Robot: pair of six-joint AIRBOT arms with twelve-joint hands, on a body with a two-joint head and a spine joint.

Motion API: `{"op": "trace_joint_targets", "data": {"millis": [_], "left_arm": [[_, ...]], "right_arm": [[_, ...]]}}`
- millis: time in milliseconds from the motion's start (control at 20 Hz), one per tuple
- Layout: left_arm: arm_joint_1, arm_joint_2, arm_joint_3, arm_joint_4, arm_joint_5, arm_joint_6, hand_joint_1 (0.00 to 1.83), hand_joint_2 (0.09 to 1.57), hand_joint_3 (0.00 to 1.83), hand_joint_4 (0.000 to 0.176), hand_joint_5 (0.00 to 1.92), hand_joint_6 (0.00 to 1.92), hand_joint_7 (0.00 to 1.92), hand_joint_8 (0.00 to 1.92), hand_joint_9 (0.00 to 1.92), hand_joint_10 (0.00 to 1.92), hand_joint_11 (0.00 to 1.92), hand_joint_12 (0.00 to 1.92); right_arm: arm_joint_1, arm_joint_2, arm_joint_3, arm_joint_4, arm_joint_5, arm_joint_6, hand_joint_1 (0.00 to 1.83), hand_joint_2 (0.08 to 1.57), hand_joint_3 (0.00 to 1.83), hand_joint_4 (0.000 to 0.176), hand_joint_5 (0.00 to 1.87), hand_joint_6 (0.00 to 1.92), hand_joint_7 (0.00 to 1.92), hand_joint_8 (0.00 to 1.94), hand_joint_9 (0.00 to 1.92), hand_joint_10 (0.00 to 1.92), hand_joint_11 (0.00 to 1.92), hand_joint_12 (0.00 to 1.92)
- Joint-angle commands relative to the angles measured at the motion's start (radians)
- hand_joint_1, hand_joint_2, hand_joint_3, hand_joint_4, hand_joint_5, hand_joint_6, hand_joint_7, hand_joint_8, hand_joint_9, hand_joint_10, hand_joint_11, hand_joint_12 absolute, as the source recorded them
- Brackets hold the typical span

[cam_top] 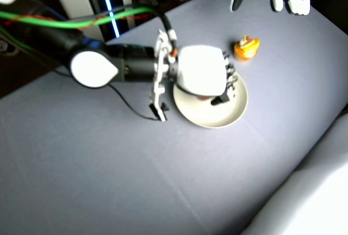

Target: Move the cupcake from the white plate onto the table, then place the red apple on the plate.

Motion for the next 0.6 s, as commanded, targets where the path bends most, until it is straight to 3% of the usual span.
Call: {"op": "trace_joint_targets", "data": {"millis": [0,50,100,150,250,350,400,450,500,550], "left_arm": [[-0.011,0.002,0.001,0.004,-0.123,-0.007,0.75,0.92,0.0,0.168,0.07,0.0,0.09,0.0,0.08,0.0,0.0,0.36],[-0.011,0.002,0.001,0.005,-0.123,-0.008,0.73,0.91,0.0,0.171,0.09,0.0,0.1,0.0,0.1,0.0,0.0,0.42],[-0.012,0.002,0.001,0.005,-0.124,-0.009,0.74,0.9,0.0,0.166,0.11,0.0,0.11,0.0,0.11,0.0,0.0,0.46],[-0.012,0.002,0.001,0.005,-0.125,-0.01,0.75,0.9,0.0,0.173,0.12,0.01,0.12,0.0,0.12,0.01,0.0,0.47],[-0.011,0.001,0.0,0.005,-0.131,-0.016,0.76,0.92,0.0,0.172,0.13,0.0,0.1,0.0,0.13,0.0,0.0,0.47],[-0.009,-0.001,-0.002,0.002,-0.134,-0.017,0.76,0.92,0.0,0.159,0.12,0.0,0.12,0.0,0.15,0.0,0.0,0.53],[-0.008,-0.003,-0.002,-0.002,-0.134,-0.017,0.77,0.92,0.0,0.159,0.12,0.0,0.12,0.0,0.16,0.0,0.0,0.49],[-0.003,-0.007,-0.003,-0.007,-0.137,-0.019,0.77,0.91,0.0,0.165,0.11,0.0,0.14,0.0,0.16,0.0,0.0,0.49],[-0.001,-0.008,-0.004,-0.009,-0.14,-0.021,0.76,0.9,0.0,0.169,0.1,0.0,0.14,0.0,0.15,0.0,0.0,0.51],[0.004,-0.008,-0.006,-0.013,-0.148,-0.024,0.75,0.91,0.0,0.16,0.08,0.0,0.13,0.0,0.14,0.0,0.0,0.51]], "right_arm": [[0.016,0.002,0.007,0.041,0.095,0.016,1.15,0.92,0.0,0.0,0.71,0.0,0.55,0.36,0.59,0.85,0.53,1.47],[0.016,0.001,0.014,0.04,0.093,0.034,1.05,0.88,0.0,0.075,0.44,0.0,0.38,0.1,0.45,0.43,0.37,1.21],[0.015,0.001,0.021,0.037,0.093,0.054,0.99,0.85,0.0,0.131,0.3,0.0,0.29,0.02,0.42,0.19,0.3,1.09],[0.015,0.002,0.023,0.036,0.093,0.062,0.98,0.86,0.0,0.167,0.18,0.0,0.19,0.0,0.34,0.06,0.13,1.09],[0.015,0.004,0.024,0.032,0.094,0.081,0.95,0.84,0.0,0.176,0.06,0.0,0.13,0.0,0.33,0.02,0.01,1.2],[0.015,0.018,-0.001,0.033,0.098,0.085,0.98,0.8,0.0,0.176,0.01,0.0,0.09,0.0,0.27,0.0,0.0,1.16],[0.015,0.031,-0.009,0.036,0.103,0.085,1.01,0.79,0.0,0.176,0.0,0.0,0.04,0.0,0.18,0.01,0.0,0.94],[0.014,0.069,-0.029,0.057,0.122,0.085,1.02,0.82,0.0,0.176,0.0,0.0,0.01,0.0,0.04,0.0,0.0,0.19],[0.007,0.083,-0.036,0.074,0.136,0.085,1.0,0.84,0.0,0.176,0.0,0.0,0.0,0.0,0.01,0.0,0.0,0.04],[-0.011,0.116,-0.048,0.12,0.173,0.085,0.98,0.86,0.01,0.176,0.0,0.0,0.0,0.0,0.0,0.0,0.0,0.01]]}}
